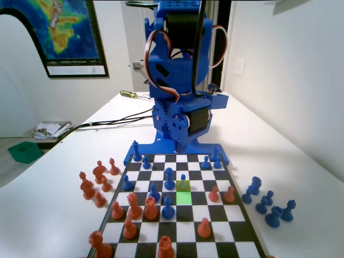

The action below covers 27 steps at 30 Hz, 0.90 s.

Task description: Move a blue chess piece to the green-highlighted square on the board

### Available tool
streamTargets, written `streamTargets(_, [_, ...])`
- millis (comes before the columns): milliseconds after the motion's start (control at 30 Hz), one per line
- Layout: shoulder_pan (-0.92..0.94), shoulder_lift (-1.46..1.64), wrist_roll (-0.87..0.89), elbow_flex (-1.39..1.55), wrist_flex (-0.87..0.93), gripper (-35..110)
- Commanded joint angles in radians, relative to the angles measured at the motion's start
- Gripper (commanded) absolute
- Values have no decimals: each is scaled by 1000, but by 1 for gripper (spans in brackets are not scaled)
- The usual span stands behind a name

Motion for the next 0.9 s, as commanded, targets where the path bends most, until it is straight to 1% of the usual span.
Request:
streamTargets(0, [-25, 15, -8, 8, -41, 9])
streamTargets(333, [-31, -97, -18, -26, -101, 11])
streamTargets(867, [-40, -181, -23, -74, -121, 12])
